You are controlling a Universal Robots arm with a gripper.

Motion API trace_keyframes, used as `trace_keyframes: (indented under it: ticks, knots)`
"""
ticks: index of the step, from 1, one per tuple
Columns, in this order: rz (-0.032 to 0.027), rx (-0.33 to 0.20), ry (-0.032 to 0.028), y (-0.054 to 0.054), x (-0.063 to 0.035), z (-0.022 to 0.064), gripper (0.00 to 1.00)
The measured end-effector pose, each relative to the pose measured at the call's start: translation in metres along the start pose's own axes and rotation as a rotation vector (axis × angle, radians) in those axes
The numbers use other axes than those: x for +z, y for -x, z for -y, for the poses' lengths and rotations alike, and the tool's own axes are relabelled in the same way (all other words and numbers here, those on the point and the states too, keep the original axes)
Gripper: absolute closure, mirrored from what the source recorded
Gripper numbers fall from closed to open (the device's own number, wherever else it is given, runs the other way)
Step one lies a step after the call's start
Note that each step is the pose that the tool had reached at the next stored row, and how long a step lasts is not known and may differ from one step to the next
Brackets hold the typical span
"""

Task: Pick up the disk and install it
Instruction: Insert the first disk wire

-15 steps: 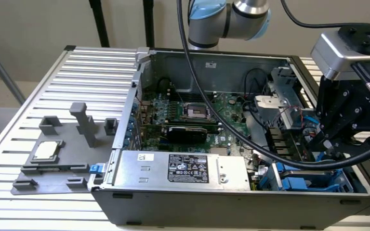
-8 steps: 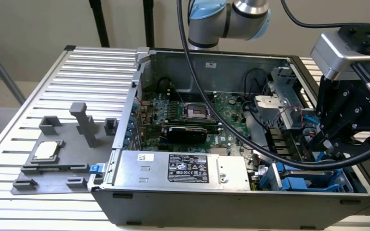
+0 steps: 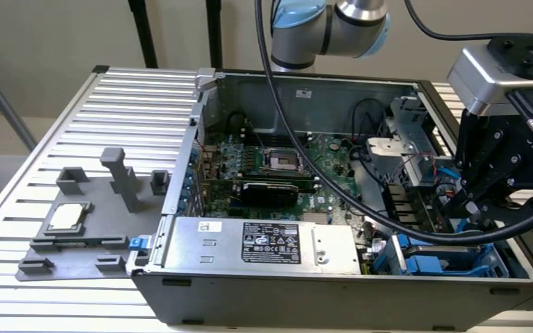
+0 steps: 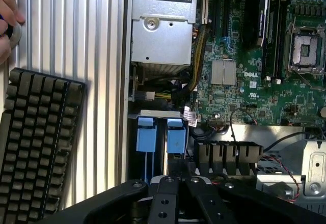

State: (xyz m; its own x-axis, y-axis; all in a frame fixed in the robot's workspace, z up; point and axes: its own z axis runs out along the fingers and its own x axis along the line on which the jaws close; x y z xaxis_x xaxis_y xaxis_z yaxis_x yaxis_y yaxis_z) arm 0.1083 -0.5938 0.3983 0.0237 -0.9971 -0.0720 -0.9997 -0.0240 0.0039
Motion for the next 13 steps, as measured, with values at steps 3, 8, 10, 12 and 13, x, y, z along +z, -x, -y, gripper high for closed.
trace_keyframes:
  ticks: [3, 8, 10, 12, 13]
  knots:
    - [-0.0001, 0.000, 0.0004, 0.000, -0.0001, 0.0026, 0.89]
    - [0.0003, 0.000, 0.0036, -0.001, -0.0001, 0.0241, 0.89]
    - [0.0002, 0.000, 0.0044, -0.001, -0.0002, 0.0331, 0.89]
    - [0.0003, 0.000, 0.0055, -0.001, -0.0002, 0.0422, 0.89]
    - [0.0003, 0.000, 0.0063, -0.001, -0.0002, 0.0468, 0.89]
